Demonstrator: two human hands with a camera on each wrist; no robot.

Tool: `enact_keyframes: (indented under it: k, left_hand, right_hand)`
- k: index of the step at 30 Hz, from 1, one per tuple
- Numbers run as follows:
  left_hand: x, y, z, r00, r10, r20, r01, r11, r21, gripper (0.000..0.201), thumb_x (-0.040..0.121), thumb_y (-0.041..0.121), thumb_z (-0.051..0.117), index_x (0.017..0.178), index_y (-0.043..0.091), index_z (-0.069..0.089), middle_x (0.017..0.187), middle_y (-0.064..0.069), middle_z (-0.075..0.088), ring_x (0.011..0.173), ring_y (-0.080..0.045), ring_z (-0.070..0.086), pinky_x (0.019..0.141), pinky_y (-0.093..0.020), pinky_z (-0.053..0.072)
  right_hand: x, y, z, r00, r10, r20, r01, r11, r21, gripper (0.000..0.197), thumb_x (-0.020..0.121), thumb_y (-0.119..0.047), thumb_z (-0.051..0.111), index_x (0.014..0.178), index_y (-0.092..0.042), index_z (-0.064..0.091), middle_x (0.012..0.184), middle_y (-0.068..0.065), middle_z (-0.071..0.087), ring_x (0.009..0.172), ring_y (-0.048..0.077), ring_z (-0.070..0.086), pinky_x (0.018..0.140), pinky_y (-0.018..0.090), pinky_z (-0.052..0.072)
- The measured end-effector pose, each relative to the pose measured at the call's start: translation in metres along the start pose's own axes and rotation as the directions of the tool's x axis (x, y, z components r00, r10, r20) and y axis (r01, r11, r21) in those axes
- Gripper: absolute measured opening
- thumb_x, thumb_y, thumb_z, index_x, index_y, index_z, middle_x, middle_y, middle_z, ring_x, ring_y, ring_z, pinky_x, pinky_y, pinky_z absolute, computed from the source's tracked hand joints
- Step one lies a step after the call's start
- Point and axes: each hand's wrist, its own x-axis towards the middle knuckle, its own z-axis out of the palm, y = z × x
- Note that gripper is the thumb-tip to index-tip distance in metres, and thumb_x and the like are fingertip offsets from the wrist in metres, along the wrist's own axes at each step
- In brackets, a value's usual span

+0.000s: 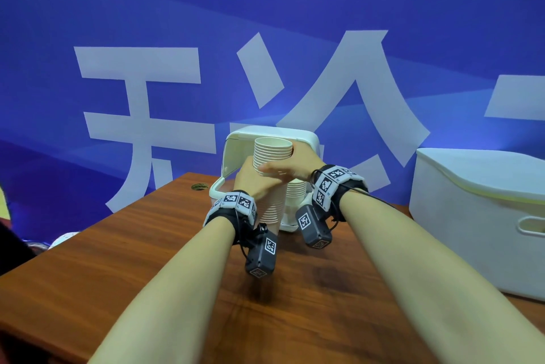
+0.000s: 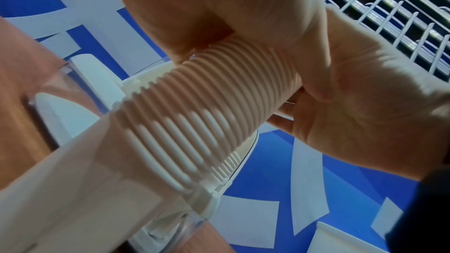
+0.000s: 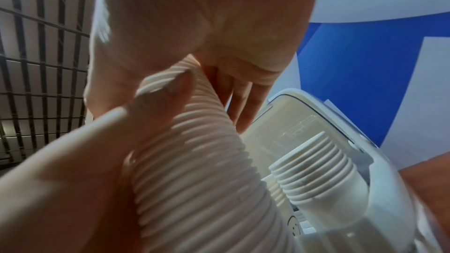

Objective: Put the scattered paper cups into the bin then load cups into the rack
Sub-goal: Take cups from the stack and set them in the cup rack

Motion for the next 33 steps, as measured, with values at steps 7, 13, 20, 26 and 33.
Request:
enact_keyframes:
  k: [7,13,20,26,33]
  left_hand:
    - [-0.010,0.025,-0.008,0.988,0.083,-0.128,-0.068,0.991,0.113,0.014,0.073,0.028,0.059,0.081,0.017,0.059,0.071,0.006,0.058,0.061,-0.001,0.048,0.051,-0.011,0.033]
    - [-0.014,0.024,-0.010,0.985,0.089,-0.144,-0.072,0.990,0.119,0.006,0.079,0.022,0.061,0.081,0.018,0.056,0.067,0.009,0.051,0.062,-0.003,0.044,0.052,-0.008,0.030]
    - [-0.020,0.018,-0.013,0.989,-0.005,-0.146,-0.026,0.977,-0.213,0.029,0.068,0.021,0.080,0.094,0.020,0.067,0.093,0.001,0.071,0.087,-0.015,0.066,0.077,-0.031,0.053]
    - [-0.018,0.015,-0.012,0.987,-0.067,-0.149,0.028,0.968,-0.251,0.044,0.065,0.029,0.084,0.100,0.015,0.061,0.089,0.002,0.067,0.081,-0.015,0.063,0.067,-0.025,0.044]
    - [-0.019,0.014,-0.012,0.978,-0.144,-0.151,0.111,0.972,-0.207,0.078,0.064,0.035,0.085,0.131,0.019,0.048,0.114,0.000,0.058,0.099,-0.016,0.053,0.084,-0.026,0.040]
  right_hand:
    - [0.001,-0.005,0.002,0.999,0.032,0.004,-0.032,0.999,0.018,0.067,0.039,-0.047,0.088,0.099,-0.023,0.073,0.099,-0.008,0.074,0.100,0.008,0.067,0.096,0.037,0.053]
    - [-0.003,-0.013,0.002,1.000,0.031,0.006,-0.031,1.000,0.004,0.050,0.048,-0.038,0.090,0.093,-0.024,0.073,0.096,-0.009,0.074,0.097,0.008,0.067,0.095,0.037,0.053]
    - [0.008,-0.031,-0.001,0.999,0.026,-0.039,-0.026,0.999,-0.020,0.052,0.051,-0.051,0.087,0.094,-0.025,0.072,0.093,-0.009,0.075,0.092,0.009,0.069,0.087,0.033,0.057]
    - [0.008,-0.053,-0.025,0.997,-0.007,-0.074,0.016,0.992,0.128,0.032,0.069,-0.023,0.085,0.097,-0.019,0.070,0.093,-0.004,0.073,0.084,0.008,0.068,0.069,0.019,0.054]
    - [0.009,-0.063,-0.046,0.966,0.022,-0.256,0.055,0.955,0.291,0.051,0.061,-0.027,0.087,0.104,-0.007,0.066,0.094,0.004,0.071,0.081,0.014,0.068,0.070,0.030,0.058]
